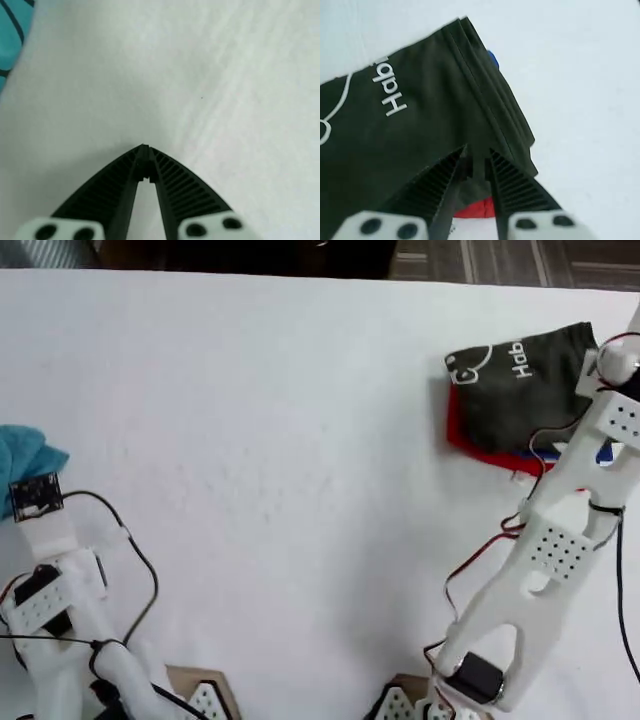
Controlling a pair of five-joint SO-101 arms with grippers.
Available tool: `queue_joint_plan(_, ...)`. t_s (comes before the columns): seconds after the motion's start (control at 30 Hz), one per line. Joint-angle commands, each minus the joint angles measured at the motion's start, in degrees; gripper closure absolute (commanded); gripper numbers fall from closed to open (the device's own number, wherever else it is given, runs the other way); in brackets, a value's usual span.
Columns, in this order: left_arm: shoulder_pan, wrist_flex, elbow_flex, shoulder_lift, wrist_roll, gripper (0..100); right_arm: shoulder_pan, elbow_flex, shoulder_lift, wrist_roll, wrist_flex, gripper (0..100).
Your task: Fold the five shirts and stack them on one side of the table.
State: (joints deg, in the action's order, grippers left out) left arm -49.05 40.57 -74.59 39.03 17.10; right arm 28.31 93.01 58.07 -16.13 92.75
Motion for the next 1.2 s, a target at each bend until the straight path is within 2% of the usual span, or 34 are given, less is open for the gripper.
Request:
queue_joint_plan(0.0,0.53,-0.53,0.13,1.32,-0.26,97,2.86,1.85,0.40,0.00,-1.71,93.6)
queue_joint_plan(0.13,0.53,-0.53,0.13,1.32,-0.18,97,4.88,2.46,8.40,0.00,-10.24,97.7)
queue_joint_plan(0.23,0.53,-0.53,0.13,1.32,-0.18,97,5.76,2.46,12.44,-0.35,-11.21,97.8)
queue_joint_plan(0.4,0.62,-0.53,0.13,1.32,-0.18,97,6.20,2.46,16.84,-0.35,-7.69,97.8)
queue_joint_plan(0.57,0.70,-0.53,0.13,1.32,-0.18,97,6.11,2.55,16.92,-0.44,0.13,97.8)
queue_joint_plan(0.73,0.70,-0.53,0.13,1.32,-0.18,97,6.11,2.55,13.14,-0.44,4.53,97.8)
queue_joint_plan(0.9,0.70,-0.53,0.13,1.32,-0.26,97,4.26,2.46,6.02,-0.44,4.62,97.8)
queue_joint_plan(1.03,0.70,-0.53,0.13,1.32,-0.26,97,1.45,2.46,-1.01,0.09,4.44,97.8)
queue_joint_plan(1.17,0.70,-0.53,0.13,1.32,-0.26,97,-3.82,1.67,-7.25,0.09,8.84,97.8)
